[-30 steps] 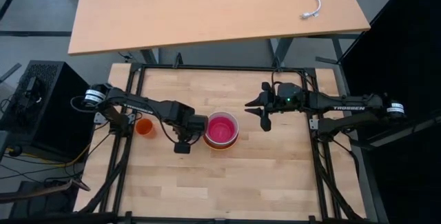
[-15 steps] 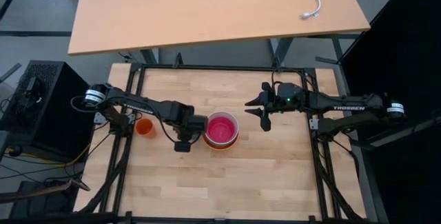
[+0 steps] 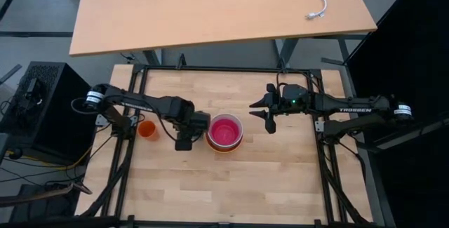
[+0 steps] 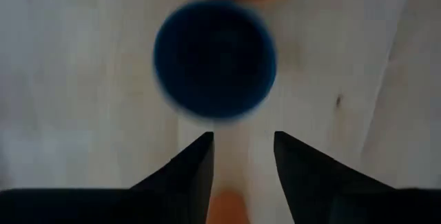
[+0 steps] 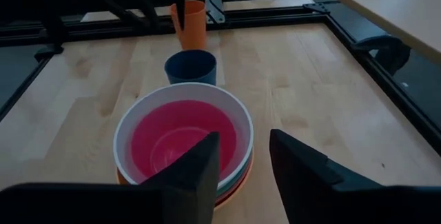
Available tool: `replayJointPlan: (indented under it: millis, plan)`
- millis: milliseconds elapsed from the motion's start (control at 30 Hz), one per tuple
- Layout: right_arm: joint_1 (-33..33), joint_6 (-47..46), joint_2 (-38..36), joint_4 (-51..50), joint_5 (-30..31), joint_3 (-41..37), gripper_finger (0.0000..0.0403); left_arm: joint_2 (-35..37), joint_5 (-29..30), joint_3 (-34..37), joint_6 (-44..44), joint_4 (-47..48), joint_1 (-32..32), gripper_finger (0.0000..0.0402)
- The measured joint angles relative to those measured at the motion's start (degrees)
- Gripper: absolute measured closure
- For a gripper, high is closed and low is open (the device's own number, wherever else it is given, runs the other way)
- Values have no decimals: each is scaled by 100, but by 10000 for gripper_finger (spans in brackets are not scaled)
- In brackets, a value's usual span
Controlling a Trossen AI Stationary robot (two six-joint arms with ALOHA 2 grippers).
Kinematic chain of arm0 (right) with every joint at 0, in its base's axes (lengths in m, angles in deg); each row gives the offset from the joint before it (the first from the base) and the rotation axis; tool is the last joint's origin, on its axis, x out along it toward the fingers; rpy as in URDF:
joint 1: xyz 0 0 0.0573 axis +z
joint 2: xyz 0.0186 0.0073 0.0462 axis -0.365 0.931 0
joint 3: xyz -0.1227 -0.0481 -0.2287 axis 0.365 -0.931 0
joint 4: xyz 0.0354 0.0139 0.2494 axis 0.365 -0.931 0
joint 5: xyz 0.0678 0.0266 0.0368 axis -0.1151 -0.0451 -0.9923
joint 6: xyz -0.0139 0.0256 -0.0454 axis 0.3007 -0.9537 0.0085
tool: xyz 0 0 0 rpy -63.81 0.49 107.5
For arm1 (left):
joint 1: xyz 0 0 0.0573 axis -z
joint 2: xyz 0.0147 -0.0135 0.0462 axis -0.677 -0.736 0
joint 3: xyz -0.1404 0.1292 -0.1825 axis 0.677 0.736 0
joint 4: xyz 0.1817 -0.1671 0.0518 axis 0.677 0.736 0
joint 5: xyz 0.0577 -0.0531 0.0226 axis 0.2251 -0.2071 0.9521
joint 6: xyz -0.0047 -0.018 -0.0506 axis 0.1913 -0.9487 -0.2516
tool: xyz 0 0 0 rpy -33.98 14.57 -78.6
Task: Nest bowls inside each other
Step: Move the orange cup to the bottom center of the stacked bowls
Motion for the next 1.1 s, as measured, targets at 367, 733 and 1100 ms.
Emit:
replayJointPlan:
  millis: [367, 733, 1100]
  plan:
    - [1, 105, -2, -4, 0, 0, 278, 895, 171, 159, -1465, 710, 554, 258]
    - [1, 211, -1, -4, -1, 0, 282, 2235, 174, 1678, -3612, 400, 1309, 258]
    - [1, 113, -2, -3, -4, 0, 260, 2246, 140, 2174, -3736, 106, 1409, 229]
